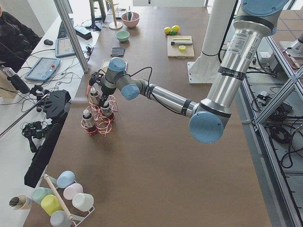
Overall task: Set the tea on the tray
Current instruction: 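Reach the left gripper down into the copper rack toward a tea bottle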
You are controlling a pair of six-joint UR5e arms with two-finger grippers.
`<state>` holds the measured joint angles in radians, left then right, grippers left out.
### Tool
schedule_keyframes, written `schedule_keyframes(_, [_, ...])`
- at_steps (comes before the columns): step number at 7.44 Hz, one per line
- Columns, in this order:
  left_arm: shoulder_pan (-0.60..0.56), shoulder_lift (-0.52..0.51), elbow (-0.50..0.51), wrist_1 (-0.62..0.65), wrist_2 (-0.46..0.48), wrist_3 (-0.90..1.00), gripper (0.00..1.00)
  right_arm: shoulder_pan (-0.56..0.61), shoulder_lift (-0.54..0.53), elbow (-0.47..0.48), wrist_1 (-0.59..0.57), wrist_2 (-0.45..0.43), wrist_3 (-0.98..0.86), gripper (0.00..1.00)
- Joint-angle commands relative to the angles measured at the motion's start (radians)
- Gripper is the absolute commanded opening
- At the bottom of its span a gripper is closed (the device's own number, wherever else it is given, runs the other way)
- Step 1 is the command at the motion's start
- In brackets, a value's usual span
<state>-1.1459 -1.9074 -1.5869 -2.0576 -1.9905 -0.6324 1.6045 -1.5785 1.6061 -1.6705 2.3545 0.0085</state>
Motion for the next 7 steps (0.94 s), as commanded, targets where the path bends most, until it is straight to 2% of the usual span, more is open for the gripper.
schedule_keyframes(1, [0.000,0.001,0.001,-0.001,0.001,-0.001,0.00,0.000,0.000,-0.002,0.000,-0.001,-0.001,1.00])
schedule_keyframes(2, [-0.005,-0.005,-0.001,0.002,-0.002,0.000,0.00,0.000,-0.001,-0.002,0.000,-0.001,-0.001,1.00])
schedule_keyframes(5, [-0.110,-0.039,-0.022,0.089,-0.189,0.014,0.00,0.000,-0.006,-0.003,0.000,-0.001,-0.001,1.00])
schedule_keyframes(7, [-0.138,-0.048,-0.079,0.167,-0.191,0.040,0.00,0.000,-0.008,-0.003,0.000,-0.001,-0.001,1.00])
